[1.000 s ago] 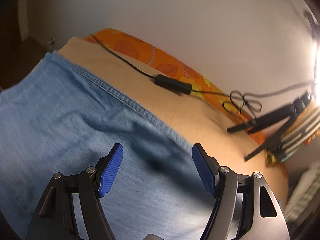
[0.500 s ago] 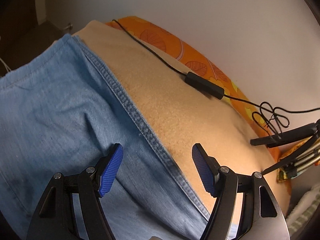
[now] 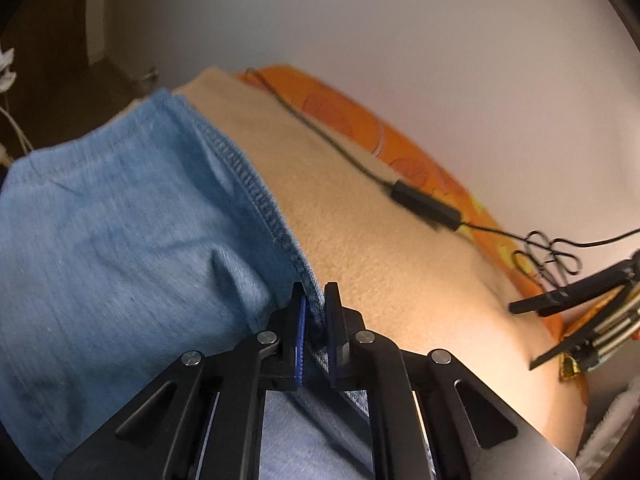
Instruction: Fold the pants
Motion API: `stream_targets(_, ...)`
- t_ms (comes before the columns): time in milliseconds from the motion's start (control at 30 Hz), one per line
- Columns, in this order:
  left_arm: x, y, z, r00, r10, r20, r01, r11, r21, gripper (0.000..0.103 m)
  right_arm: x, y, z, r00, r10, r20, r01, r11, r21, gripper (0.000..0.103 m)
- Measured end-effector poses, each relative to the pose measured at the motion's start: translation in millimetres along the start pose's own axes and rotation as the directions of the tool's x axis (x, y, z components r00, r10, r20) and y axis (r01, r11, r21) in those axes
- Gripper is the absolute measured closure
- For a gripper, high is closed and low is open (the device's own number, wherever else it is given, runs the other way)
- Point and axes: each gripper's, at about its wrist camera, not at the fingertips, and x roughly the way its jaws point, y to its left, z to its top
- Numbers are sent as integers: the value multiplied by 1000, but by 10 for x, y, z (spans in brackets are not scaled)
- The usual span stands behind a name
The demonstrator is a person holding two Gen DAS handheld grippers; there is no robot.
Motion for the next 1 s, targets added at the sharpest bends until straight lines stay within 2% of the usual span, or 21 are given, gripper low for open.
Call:
stream_targets(200, -481, -46, 95, 995, -51, 80, 46, 997, 57, 97, 49, -124, 30, 998, -58, -17, 58, 998, 2, 103)
stream_targets(233, -539, -58, 94, 995, -46, 89, 40, 996, 75, 97, 69, -154, 33, 999, -44, -21, 45, 999, 6, 103)
stream_targets(300, -609, -61, 84, 995, -43, 91, 34, 995, 97, 97, 129, -190, 49, 998, 36, -48, -36, 999, 8, 103)
stream_targets(333, -626, -33, 88, 995, -44, 89, 35, 994, 100, 97, 169, -190, 60, 997, 48, -63, -48, 999, 5, 95)
stream_targets(367, -638, -21, 86, 995, -44, 89, 35, 994, 100, 97, 205, -163, 74, 995, 61, -75, -62, 998, -6, 83)
stream_targets(400, -669, -32, 66, 995, -43, 90, 35, 995, 98, 97, 221, -122, 79, 995, 72, -73, -74, 997, -20, 57)
stream_targets(433, -678, -19, 57, 995, -43, 91, 34, 995, 96, 97, 245, -61, 88, 994, 83, -73, -86, 995, -44, 50)
stream_targets(533, -726, -6, 47, 995, -45, 94, 36, 995, 96, 97, 360, 113, 132, 991, 90, -98, -101, 988, -114, 51)
stream_targets(700, -839, -11, 51, 993, -57, 103, 46, 993, 108, 97, 700, 205, 203, 987, 3, -159, -30, 985, -171, 54)
stream_targets(767, -891, 0, 63, 993, -60, 104, 48, 992, 116, 97, 781, 225, 189, 983, -11, -183, -24, 982, -186, 61)
stream_targets(833, -941, -1, 69, 992, -64, 105, 50, 991, 124, 97, 835, 221, 159, 978, -47, -205, 7, 982, -191, 89)
stream_targets(867, -961, -12, 70, 992, -67, 104, 53, 990, 129, 97, 843, 190, 163, 976, -73, -207, 35, 983, -182, 95)
stream_targets(1000, -1157, -129, 83, 989, -80, 123, 58, 983, 176, 97, 611, 82, 311, 978, -155, -137, 135, 980, -145, 101)
